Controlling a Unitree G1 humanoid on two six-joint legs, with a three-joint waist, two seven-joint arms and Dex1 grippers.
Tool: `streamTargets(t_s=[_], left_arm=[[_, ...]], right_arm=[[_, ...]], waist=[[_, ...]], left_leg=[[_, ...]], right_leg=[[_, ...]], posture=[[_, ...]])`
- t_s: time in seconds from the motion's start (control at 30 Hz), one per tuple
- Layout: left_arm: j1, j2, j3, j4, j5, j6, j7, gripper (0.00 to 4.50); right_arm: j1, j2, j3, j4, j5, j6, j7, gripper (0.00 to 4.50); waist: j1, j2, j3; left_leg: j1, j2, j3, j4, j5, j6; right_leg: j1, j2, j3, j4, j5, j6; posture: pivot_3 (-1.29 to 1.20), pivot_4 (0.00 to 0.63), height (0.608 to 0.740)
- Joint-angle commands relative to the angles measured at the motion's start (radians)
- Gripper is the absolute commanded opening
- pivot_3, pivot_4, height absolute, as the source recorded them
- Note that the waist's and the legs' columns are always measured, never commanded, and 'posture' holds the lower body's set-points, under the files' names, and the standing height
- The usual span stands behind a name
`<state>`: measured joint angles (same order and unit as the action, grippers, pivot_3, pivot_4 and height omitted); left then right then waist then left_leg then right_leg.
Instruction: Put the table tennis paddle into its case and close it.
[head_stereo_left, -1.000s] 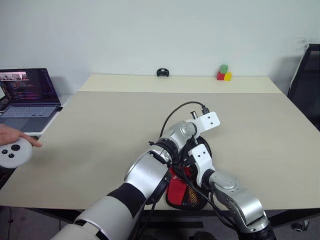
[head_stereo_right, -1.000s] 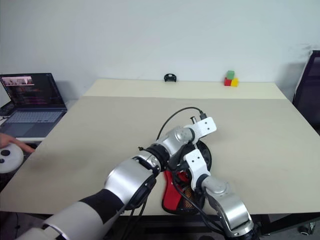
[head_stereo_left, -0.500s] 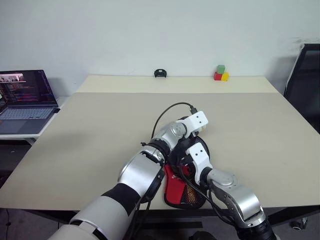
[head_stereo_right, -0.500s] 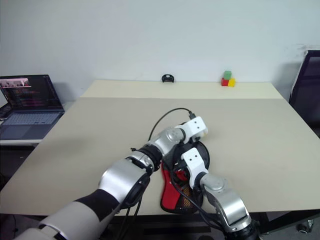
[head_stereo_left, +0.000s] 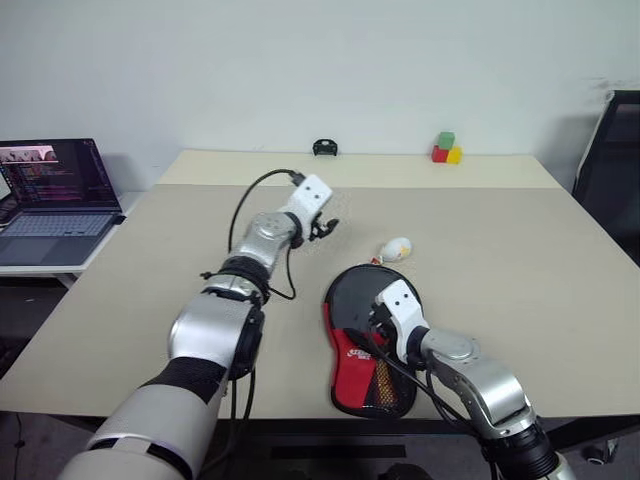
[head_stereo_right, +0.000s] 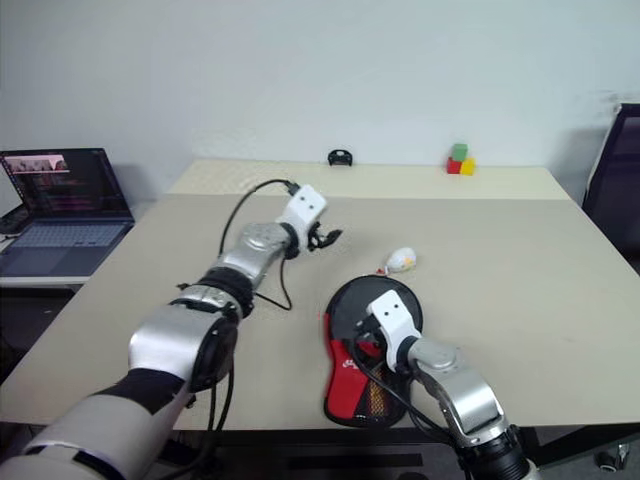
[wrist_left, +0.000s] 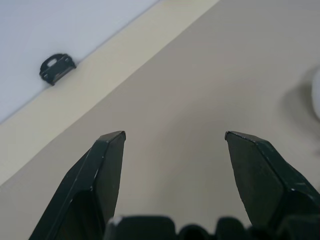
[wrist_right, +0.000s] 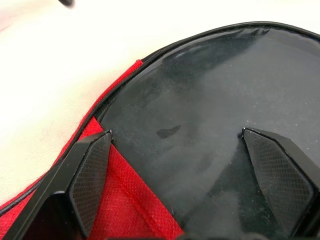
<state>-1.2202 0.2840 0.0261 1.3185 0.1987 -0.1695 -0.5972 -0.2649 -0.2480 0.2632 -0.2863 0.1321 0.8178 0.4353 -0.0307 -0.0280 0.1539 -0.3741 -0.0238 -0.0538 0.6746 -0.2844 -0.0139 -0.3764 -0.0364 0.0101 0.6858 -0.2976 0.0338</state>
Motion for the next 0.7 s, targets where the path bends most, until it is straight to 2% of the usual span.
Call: streamTargets(t_s=[0.03,0.13,0.23,0.4,0.57,0.7], left_arm=[[0.104,0.033,0.044,-0.143,-0.127,-0.033,-0.263,3.47],[0.228,0.040,0.041,-0.337,-0.210,0.010,-0.404,3.47],[0.313,0.033,0.027,-0.503,-0.253,0.081,-0.427,3.47],[0.478,0.027,-0.013,-0.840,-0.318,0.219,-0.440,3.47],[0.548,0.034,-0.082,-1.000,-0.325,0.281,-0.454,3.47],[0.575,0.026,-0.128,-1.036,-0.335,0.321,-0.458,3.47]], right_arm=[[0.059,-0.062,-0.030,0.059,0.008,0.072,0.014,4.50],[0.058,-0.100,-0.058,-0.004,0.041,0.087,0.047,4.50],[0.056,-0.127,-0.086,-0.043,0.081,0.097,0.079,4.50],[0.035,-0.154,-0.186,-0.204,0.241,0.160,0.160,4.50],[-0.008,-0.200,-0.341,-0.278,0.389,0.252,0.190,4.50],[-0.054,-0.257,-0.450,-0.251,0.446,0.279,0.181,4.50]], waist=[[0.006,0.000,0.000],[0.011,0.000,0.000],[0.018,0.000,0.001],[0.021,0.002,0.002],[0.024,0.007,0.007],[0.025,0.008,0.008]], left_leg=[[0.000,0.000,-0.002,0.000,0.000,0.000],[-0.002,-0.001,-0.004,0.000,0.000,0.000],[-0.008,-0.001,-0.006,0.001,0.000,0.000],[-0.009,-0.001,-0.006,0.000,0.000,0.000],[-0.010,-0.001,-0.006,0.000,0.000,0.000],[-0.010,-0.001,-0.006,0.000,0.000,0.001]], right_leg=[[0.001,-0.001,0.000,-0.001,0.000,0.000],[0.003,-0.001,-0.002,-0.005,0.000,0.000],[-0.001,-0.002,-0.003,-0.006,0.001,0.000],[-0.003,-0.002,-0.001,-0.006,0.000,0.000],[-0.004,-0.002,-0.001,-0.006,0.000,0.000],[-0.004,-0.002,-0.001,-0.006,0.000,0.000]], posture=[[0.00,0.150,0.740],[0.00,0.150,0.740],[0.00,0.150,0.740],[0.00,0.150,0.740],[0.00,0.150,0.740],[0.00,0.150,0.740]])
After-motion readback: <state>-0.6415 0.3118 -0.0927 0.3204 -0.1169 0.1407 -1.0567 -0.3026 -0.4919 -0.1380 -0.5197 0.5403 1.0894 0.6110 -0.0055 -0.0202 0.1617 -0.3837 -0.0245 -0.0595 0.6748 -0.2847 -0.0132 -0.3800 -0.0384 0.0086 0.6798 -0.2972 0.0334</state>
